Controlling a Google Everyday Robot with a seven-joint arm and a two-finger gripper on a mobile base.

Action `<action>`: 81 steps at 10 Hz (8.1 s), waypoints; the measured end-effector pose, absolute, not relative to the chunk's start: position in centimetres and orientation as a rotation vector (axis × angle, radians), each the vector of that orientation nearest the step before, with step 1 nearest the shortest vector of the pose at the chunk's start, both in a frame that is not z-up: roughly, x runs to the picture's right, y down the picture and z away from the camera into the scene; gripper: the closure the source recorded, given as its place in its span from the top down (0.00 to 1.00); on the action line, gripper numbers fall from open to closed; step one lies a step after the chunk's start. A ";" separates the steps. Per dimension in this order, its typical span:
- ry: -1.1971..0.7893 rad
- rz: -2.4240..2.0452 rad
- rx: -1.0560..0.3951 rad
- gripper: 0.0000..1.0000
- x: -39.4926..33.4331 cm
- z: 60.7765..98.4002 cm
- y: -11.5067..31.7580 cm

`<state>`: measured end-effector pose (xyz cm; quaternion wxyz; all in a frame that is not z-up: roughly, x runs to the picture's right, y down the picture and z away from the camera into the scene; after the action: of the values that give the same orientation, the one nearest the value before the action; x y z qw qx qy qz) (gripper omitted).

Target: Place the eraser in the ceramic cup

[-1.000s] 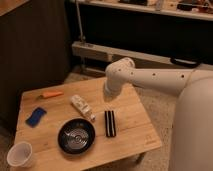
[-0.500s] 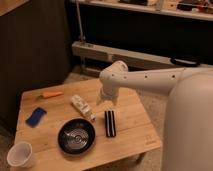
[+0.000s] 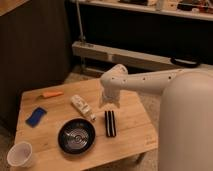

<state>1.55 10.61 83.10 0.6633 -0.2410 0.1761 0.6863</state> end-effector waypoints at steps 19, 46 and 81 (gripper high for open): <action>0.374 1.491 -0.569 0.15 0.9 90.0 13.7; -0.568 1.121 -0.605 0.06 -25.2 68.7 -10.2; -1.249 0.412 -1.299 0.63 -40.3 55.2 13.0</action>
<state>-40.28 13.02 55.19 0.6025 -0.5608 -0.5393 0.1779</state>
